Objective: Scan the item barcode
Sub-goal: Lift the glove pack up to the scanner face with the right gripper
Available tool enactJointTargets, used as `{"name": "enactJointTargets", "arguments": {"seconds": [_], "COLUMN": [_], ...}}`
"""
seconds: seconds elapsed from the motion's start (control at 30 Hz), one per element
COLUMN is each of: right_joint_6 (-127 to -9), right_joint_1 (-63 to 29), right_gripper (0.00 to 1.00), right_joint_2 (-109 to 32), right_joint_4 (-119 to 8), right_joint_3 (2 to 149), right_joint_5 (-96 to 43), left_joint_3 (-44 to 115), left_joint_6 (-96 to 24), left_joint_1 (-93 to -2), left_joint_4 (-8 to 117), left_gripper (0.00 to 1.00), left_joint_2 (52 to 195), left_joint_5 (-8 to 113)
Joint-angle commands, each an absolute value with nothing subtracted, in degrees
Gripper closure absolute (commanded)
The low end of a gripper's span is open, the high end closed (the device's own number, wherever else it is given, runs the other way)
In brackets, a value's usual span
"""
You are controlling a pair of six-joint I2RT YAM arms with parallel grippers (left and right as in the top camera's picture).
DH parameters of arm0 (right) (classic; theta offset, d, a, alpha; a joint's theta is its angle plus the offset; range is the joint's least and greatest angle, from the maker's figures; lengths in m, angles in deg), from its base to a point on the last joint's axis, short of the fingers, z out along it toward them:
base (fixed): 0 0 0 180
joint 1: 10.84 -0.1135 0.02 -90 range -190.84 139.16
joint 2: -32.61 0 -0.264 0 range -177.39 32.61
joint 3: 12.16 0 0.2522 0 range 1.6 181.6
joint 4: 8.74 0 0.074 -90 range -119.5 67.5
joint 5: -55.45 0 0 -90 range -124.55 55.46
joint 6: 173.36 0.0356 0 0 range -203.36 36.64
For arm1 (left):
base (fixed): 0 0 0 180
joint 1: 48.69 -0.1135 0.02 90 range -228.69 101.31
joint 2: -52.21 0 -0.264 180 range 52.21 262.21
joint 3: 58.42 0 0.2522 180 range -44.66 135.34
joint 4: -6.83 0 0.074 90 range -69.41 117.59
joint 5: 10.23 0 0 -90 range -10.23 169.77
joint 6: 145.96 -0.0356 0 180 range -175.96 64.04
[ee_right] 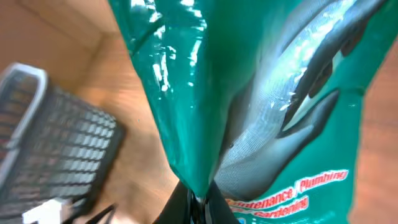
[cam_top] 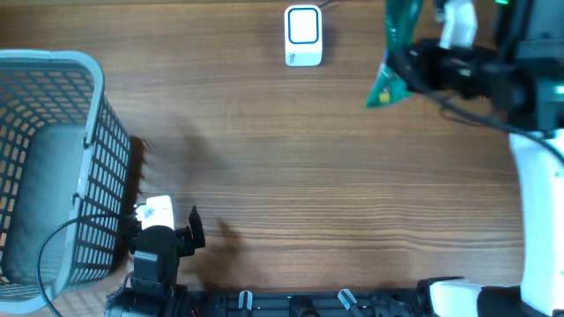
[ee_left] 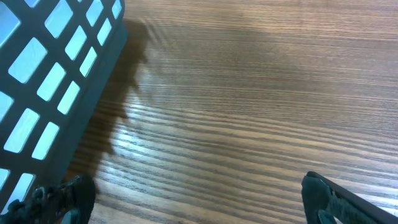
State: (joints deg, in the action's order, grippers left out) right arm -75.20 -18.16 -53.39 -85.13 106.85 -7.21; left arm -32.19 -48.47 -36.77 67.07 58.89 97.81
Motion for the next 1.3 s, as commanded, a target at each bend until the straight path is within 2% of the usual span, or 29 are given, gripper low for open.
{"name": "enactJointTargets", "arguments": {"seconds": [0.0,0.13,0.4,0.6,0.8,1.27], "right_joint_6": [-74.4,-76.2,-83.6,-83.8,-81.3,-78.7], "right_joint_1": [-26.3,-31.3,-34.1,-35.4,-35.4,-35.4], "right_gripper": [0.96,0.96,0.96,0.96,0.96,0.96], "right_joint_2": [-59.1,-69.4,-85.3,-90.8,-96.3,-98.2], "right_joint_4": [-78.3,-63.6,-40.7,-31.5,-27.2,-28.8], "right_joint_3": [106.9,106.9,106.9,106.9,106.9,106.9], "right_joint_5": [-29.1,-32.2,-31.8,-31.8,-31.7,-34.5], "left_joint_3": [-32.7,-32.7,-32.7,-32.7,-32.7,-32.7], "left_joint_6": [-49.5,-49.5,-49.5,-49.5,-49.5,-49.5], "left_joint_1": [-37.1,-37.1,-37.1,-37.1,-37.1,-37.1], "left_joint_4": [67.1,67.1,67.1,67.1,67.1,67.1], "left_gripper": [0.0,0.0,0.0,0.0,0.0,0.0], "left_joint_2": [58.6,58.6,58.6,58.6,58.6,58.6], "left_joint_5": [97.3,97.3,97.3,97.3,97.3,97.3]}}
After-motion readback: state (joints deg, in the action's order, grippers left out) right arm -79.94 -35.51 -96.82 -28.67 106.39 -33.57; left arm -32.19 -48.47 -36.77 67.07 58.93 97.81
